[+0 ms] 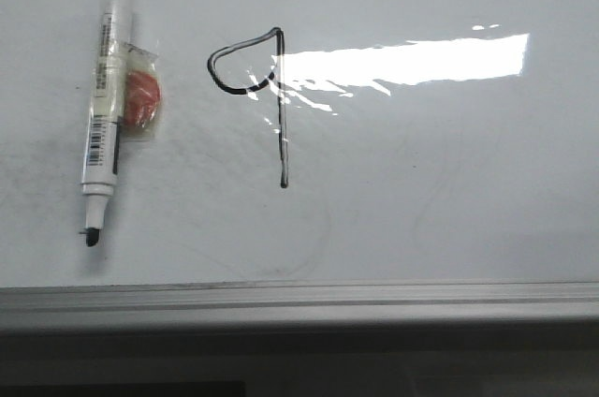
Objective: Write number 9 on whiteboard
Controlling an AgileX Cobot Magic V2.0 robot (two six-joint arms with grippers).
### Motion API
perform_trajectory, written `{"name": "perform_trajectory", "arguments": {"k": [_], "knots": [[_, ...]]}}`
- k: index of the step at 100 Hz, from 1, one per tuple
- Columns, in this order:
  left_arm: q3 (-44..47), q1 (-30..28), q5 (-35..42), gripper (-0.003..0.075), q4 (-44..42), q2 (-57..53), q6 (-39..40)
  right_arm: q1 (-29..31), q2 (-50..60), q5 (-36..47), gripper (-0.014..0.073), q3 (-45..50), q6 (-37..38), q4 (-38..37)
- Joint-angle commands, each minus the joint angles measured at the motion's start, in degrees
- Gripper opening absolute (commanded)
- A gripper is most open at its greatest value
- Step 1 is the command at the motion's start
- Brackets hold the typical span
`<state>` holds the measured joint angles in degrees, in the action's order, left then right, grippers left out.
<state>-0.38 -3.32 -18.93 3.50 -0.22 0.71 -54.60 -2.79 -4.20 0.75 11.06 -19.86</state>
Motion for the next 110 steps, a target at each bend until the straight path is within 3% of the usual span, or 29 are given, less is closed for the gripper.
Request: {"name": "perform_trajectory", "arguments": {"k": [1, 85, 98, 110], "knots": [[2.38, 0.06, 2.18, -0.002, 0.06, -1.64, 0.81, 0.33, -0.55, 3.88, -0.0064, 0.51, -0.1, -0.92], [2.28, 0.06, 2.18, -0.002, 0.06, -1.64, 0.81, 0.76, -0.55, 3.88, -0.0064, 0.51, -0.1, -0.92], [2.28, 0.06, 2.18, -0.002, 0.06, -1.64, 0.81, 5.17, -0.55, 3.77, -0.0064, 0.51, -0.1, -1.07], [2.28, 0.06, 2.18, -0.002, 0.06, -1.64, 0.81, 13.61, -0.55, 3.88, -0.0064, 0.51, -0.1, -0.27]]}}
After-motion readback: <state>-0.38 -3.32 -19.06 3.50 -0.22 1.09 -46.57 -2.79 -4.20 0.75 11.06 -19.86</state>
